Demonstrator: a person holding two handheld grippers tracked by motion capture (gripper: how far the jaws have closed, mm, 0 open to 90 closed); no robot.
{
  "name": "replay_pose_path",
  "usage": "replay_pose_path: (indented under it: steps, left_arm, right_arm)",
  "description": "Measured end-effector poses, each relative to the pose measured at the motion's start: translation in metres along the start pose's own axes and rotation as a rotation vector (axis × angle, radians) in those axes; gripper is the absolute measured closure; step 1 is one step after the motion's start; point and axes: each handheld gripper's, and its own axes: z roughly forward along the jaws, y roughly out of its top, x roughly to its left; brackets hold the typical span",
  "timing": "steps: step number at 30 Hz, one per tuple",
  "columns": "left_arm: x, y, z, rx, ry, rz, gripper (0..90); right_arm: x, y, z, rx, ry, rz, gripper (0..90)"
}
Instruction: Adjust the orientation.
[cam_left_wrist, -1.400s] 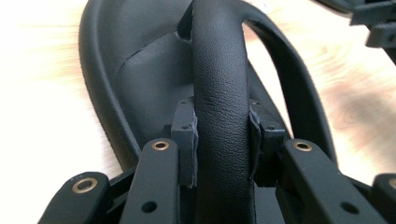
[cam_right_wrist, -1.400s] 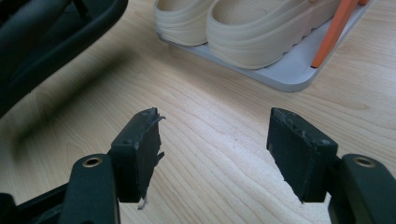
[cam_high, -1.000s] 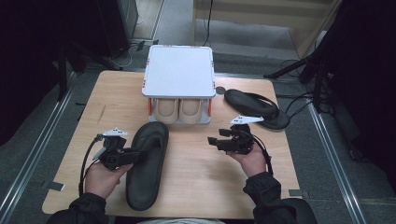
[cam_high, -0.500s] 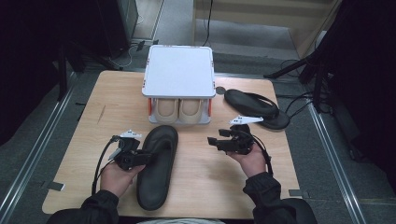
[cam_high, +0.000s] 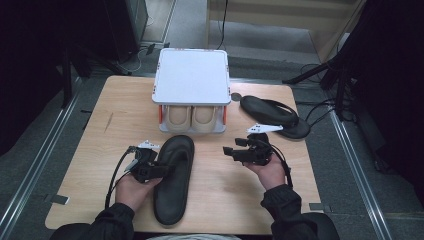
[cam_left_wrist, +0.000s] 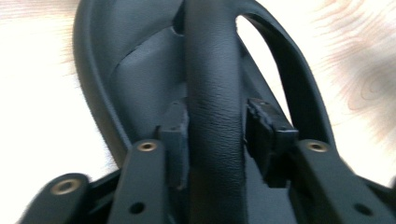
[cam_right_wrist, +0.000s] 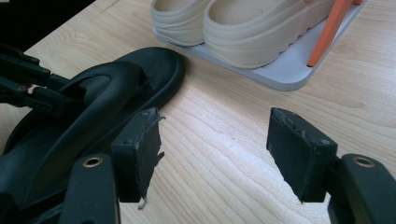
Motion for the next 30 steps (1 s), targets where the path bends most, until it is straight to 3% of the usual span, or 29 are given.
replay_pose_path:
  steps: [2, 9, 15, 22, 30]
  left_arm:
    - [0.001, 0.001, -0.001, 0.006, -0.009, 0.005, 55.2]
    - [0.006, 0.005, -0.018, -0.041, -0.014, 0.013, 48.5]
    - [0.017, 0.010, -0.027, -0.006, -0.011, 0.021, 43.0]
    - [0.028, 0.014, -0.032, -0.025, -0.018, 0.033, 40.6]
    - [0.041, 0.017, -0.037, -0.037, -0.017, 0.022, 40.2]
  right_arm:
    - [0.000, 0.000, -0.001, -0.002, -0.002, 0.004, 35.4]
    - [-0.003, 0.000, -0.005, -0.010, -0.016, 0.007, 35.7]
    - [-0.008, 0.000, -0.011, -0.014, -0.049, -0.002, 37.0]
    - [-0.016, 0.001, -0.017, -0.028, -0.064, 0.023, 41.3]
    - [-0.033, 0.000, -0.035, -0.058, -0.125, 0.058, 47.5]
